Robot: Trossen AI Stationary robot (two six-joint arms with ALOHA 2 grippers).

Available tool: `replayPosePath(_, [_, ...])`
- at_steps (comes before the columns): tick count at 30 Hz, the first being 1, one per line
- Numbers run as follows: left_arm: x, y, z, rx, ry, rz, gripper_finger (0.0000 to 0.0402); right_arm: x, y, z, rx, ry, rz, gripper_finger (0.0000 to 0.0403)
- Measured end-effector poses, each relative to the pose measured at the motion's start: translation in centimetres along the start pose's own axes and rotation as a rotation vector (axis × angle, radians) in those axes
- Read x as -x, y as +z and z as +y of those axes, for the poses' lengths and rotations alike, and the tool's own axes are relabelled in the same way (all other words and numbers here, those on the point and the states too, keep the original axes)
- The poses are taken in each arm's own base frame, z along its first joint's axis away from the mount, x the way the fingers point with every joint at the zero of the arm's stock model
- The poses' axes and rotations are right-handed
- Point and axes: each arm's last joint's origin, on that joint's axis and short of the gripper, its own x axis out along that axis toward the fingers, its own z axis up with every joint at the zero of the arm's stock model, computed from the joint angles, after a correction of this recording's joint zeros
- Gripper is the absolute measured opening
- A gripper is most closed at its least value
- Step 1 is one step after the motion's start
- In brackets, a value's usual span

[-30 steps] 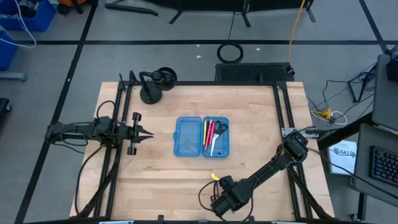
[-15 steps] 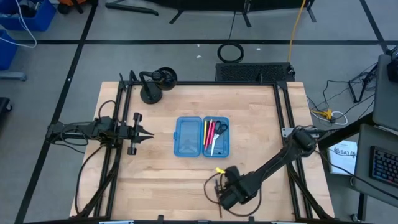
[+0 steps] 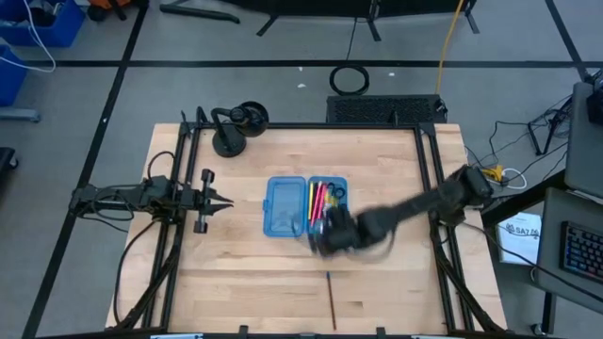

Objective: Pick & place school supplies into a supply box
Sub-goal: Put the black pen into the blue supply box

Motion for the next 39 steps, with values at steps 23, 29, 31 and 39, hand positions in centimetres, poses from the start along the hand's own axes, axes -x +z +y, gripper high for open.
replayPosePath(23, [0.0, 0.1, 0.2, -0.04, 0.063, -0.003, 0.0037, -12.0, 13.6, -3.4, -0.034, -0.153, 0.332, 0.0019])
replayPosePath(29, [0.0, 0.1, 0.2, -0.02, 0.062, -0.004, 0.0037, -13.8, 13.2, -3.7, -0.052, -0.199, 0.335, 0.0019])
replayPosePath(31, [0.0, 0.1, 0.2, -0.014, 0.062, -0.003, 0.0037, -13.9, 13.2, -3.6, -0.052, -0.199, 0.336, 0.0019])
replayPosePath(39, [0.0, 0.1, 0.2, -0.013, 0.061, -0.003, 0.0037, -14.0, 13.4, -3.4, -0.051, -0.179, 0.288, 0.0022])
